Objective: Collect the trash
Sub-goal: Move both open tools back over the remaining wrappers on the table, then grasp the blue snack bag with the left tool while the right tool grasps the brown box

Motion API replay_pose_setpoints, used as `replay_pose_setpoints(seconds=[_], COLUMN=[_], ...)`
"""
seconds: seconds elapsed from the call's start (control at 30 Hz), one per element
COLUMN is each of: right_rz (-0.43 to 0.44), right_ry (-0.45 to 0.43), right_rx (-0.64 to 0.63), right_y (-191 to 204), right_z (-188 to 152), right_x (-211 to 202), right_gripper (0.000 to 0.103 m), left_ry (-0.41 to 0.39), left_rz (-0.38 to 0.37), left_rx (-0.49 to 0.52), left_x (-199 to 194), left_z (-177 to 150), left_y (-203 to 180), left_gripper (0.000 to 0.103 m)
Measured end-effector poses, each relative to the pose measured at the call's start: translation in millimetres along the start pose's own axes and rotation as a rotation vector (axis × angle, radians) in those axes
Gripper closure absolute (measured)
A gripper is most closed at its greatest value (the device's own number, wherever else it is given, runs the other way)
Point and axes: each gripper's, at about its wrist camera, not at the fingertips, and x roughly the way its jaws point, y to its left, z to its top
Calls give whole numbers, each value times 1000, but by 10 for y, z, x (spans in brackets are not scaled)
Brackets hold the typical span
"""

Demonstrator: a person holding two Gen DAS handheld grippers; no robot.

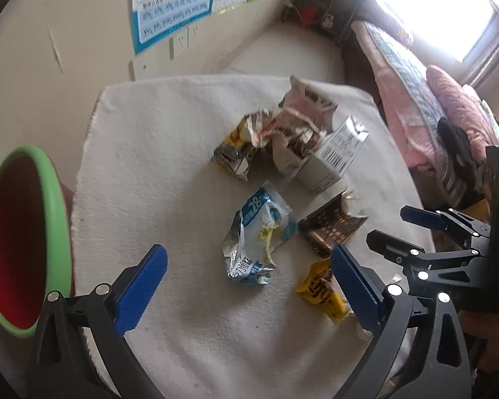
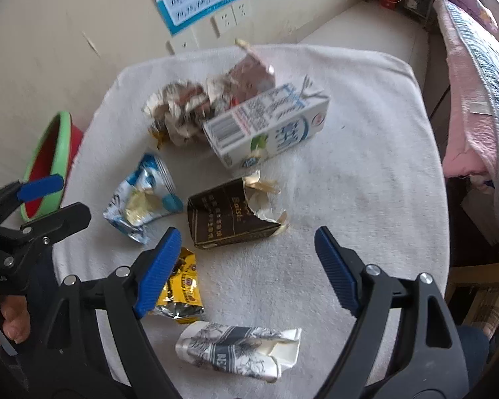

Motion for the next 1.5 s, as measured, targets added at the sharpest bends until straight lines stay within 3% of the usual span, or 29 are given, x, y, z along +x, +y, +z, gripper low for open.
replay_pose_setpoints(seconds=[0.1,0.37,0.43,0.5,0.53,0.7,0.9,1.1,1.5], right_rz=[-3,-6,3,8,9,-1,-38,-5,3], right_ry=[24,72,82,91,96,108,91,77,-4], right_rx=[-11,-30,-34,-42,-50,-81,-121,-121,-74], right_y=[22,23,36,68,91,213,295,238,21], right_z=[1,13,24,34,40,80,139,138,154], right_x=[113,332,380,426,455,587,659,590,88], right_gripper=[22,22,22,22,21,17,18,24,24], left_ry=[33,129,146,146,138,123,113,102,35], left_rz=[-1,-14,-29,-33,-48,-104,-122,-121,-109], left_rx=[10,26,14,-5,-13,-39,-49,-56,-42], left_x=[178,591,669,701,693,657,635,563,208], left_z=[18,48,47,38,43,32,24,45,54], left_y=[30,105,133,186,200,247,265,272,224], left_gripper=[11,29,46,53,62,76,81,82,82])
